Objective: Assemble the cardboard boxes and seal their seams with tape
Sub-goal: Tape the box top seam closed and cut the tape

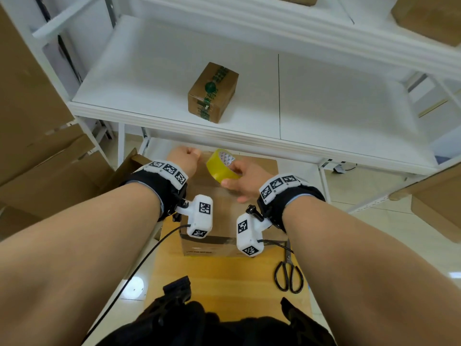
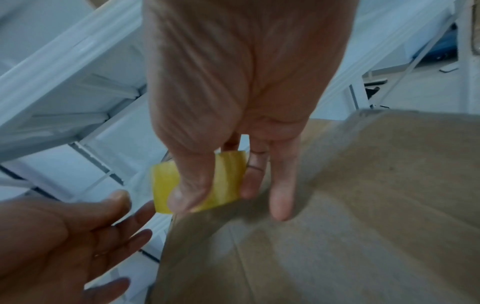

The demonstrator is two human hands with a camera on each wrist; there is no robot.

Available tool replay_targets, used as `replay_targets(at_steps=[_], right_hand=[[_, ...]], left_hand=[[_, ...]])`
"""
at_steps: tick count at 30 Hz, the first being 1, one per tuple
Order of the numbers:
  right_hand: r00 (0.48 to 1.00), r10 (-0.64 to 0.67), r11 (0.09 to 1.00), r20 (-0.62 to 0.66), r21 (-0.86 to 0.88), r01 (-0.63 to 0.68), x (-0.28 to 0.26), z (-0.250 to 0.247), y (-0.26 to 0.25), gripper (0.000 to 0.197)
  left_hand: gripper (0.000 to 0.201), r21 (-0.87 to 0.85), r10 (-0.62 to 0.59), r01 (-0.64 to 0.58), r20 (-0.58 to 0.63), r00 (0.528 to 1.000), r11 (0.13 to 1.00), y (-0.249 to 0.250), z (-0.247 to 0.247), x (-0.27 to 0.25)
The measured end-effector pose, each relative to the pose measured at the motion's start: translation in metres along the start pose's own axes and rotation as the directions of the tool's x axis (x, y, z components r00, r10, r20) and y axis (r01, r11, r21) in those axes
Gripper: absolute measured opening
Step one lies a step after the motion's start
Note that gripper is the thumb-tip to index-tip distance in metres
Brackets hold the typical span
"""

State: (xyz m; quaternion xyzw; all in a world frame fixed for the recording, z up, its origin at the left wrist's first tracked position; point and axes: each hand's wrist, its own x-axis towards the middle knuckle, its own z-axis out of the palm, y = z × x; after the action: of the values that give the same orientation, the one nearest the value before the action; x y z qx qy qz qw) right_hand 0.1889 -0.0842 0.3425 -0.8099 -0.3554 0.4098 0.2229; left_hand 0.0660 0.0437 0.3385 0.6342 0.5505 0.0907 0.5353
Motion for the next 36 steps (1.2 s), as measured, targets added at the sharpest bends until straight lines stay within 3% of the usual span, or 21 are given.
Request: replay_targets(at_steps=[4,8,12,15,19,22,27,31,34,36], right_hand=[[0.994,-0.023,0.967,0.104,-0.251,0.049,0.004,0.006,-0.001,0.044],[0.999,-0.019,0.959,0.046,-0.281,0.031,0.008,-0.002,0.005,0.034],[0.997,0.056,0.988,-0.054,-0.144,-0.063,0.012,-0.015,0.018,0.036],[0.986,0.126,0.992,-0.107,0.018,-0.125,0.016,-0.022,0.023,0.043],[0.982,0.149,0.985,-0.118,0.109,-0.137,0.028,-0.020,0.017,0.043],[0.980,0.147,0.985,-0.130,0.109,-0.133,0.036,-0.018,0.008,0.046],[0.977,0.158,0.977,-0.143,0.165,-0.134,0.042,-0.021,0.001,0.046],[0.986,0.134,0.987,-0.096,0.106,-0.124,0.040,-0.023,0.006,0.038],[0.991,0.118,0.989,-0.060,0.090,-0.113,0.037,-0.026,0.006,0.039],[0.995,0.090,0.994,-0.034,0.067,-0.087,0.038,-0.028,0.005,0.042]], left_hand=[[0.040,0.155,-0.051,0.043,0.046,0.998,0.987,-0.016,0.000,0.006],[0.025,-0.116,-0.057,0.075,0.150,0.987,0.990,-0.027,0.015,0.017],[0.035,0.095,0.027,-0.049,0.216,0.976,0.994,0.008,0.031,0.018],[0.045,0.274,0.065,-0.142,0.274,0.960,0.951,0.033,0.038,0.025],[0.046,0.325,0.073,-0.190,0.340,0.938,0.926,0.037,0.032,0.045],[0.045,0.246,0.080,-0.193,0.405,0.911,0.950,0.037,0.028,0.059],[0.036,0.148,0.068,-0.132,0.378,0.923,0.980,0.047,0.019,0.057],[0.029,-0.211,0.008,0.085,0.403,0.915,0.974,0.030,0.013,0.066],[0.017,-0.290,0.049,0.079,0.407,0.912,0.954,0.023,0.013,0.069],[0.008,-0.372,0.075,0.061,0.339,0.938,0.926,0.020,0.017,0.073]])
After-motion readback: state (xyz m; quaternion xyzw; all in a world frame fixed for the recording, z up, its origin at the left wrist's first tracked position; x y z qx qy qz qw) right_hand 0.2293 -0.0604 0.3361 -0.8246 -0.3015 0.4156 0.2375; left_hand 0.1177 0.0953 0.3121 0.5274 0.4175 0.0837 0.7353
